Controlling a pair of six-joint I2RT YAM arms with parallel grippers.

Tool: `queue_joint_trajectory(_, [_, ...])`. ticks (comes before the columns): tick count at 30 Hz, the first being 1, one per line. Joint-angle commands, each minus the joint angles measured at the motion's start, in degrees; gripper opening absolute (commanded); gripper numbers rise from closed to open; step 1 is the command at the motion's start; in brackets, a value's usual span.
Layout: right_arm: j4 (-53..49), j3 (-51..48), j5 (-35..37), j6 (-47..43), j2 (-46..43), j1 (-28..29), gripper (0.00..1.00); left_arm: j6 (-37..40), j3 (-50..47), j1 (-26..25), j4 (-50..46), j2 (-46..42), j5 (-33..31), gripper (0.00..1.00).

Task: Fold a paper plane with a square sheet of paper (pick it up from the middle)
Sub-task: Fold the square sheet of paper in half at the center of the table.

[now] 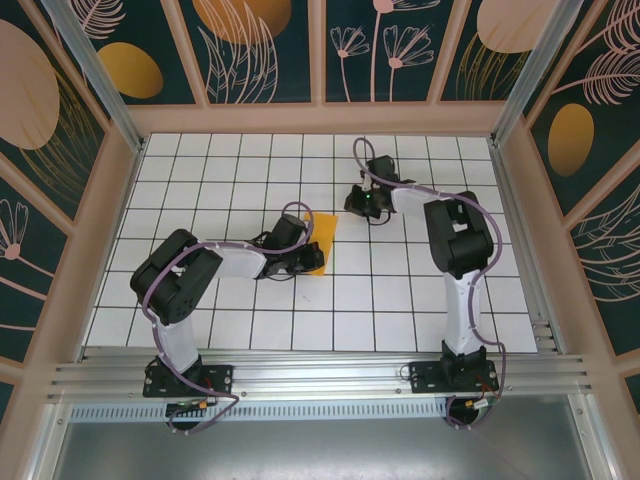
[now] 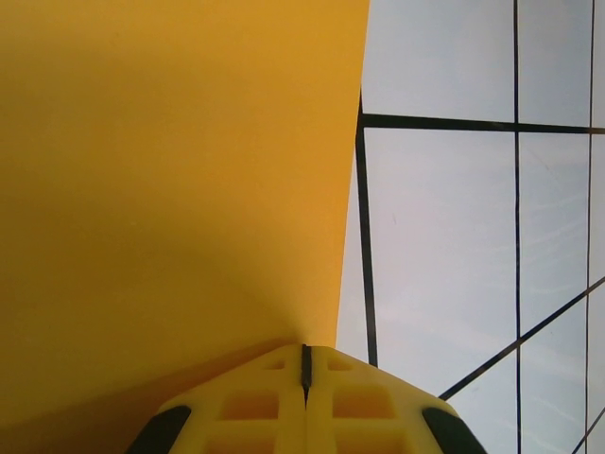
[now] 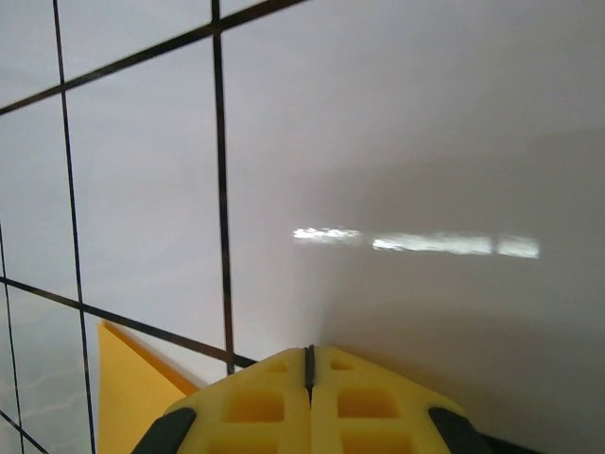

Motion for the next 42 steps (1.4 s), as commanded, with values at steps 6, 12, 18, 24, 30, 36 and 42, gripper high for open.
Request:
queue_joint_trajectory(6, [5.41,-16.04,-1.42,2.59,-16.35,3.84,0.04,-0.49,2.57,-0.01,-7.63,-4.12,-2.11,0.08])
queue_joint_trajectory(12, [10.84,-23.97,-3.34,7.95,-20.10,8.38,0.04,-0.71,3.90,1.99,-7.30,-6.83,-5.92,0.11])
queue_joint_trajectory(18, [13.04,-24.37,-3.50,10.52,-18.40,12.21,0.04,0.13,4.17,4.39,-7.44,-4.67,-5.27,0.09])
queue_joint_trajectory(24, [13.39,-22.88,-4.40,11.21,-15.24,14.23,0.03,1.14,4.90,5.23,-6.80,-2.86,-2.45,0.08])
queue_joint_trajectory(30, [13.18,-22.93,-4.43,11.85,-13.65,15.36,0.03,1.17,6.32,5.88,-5.78,-1.13,-1.86,0.07])
queue_joint_trajectory(36, [12.12,-23.83,-3.41,11.23,-12.15,15.33,0.03,1.51,10.17,6.40,-4.84,1.93,-0.44,0.07])
queue_joint_trajectory(42, [12.74,-24.59,-3.09,11.08,-11.49,15.30,0.03,2.03,13.61,6.40,-5.54,6.21,0.59,0.07])
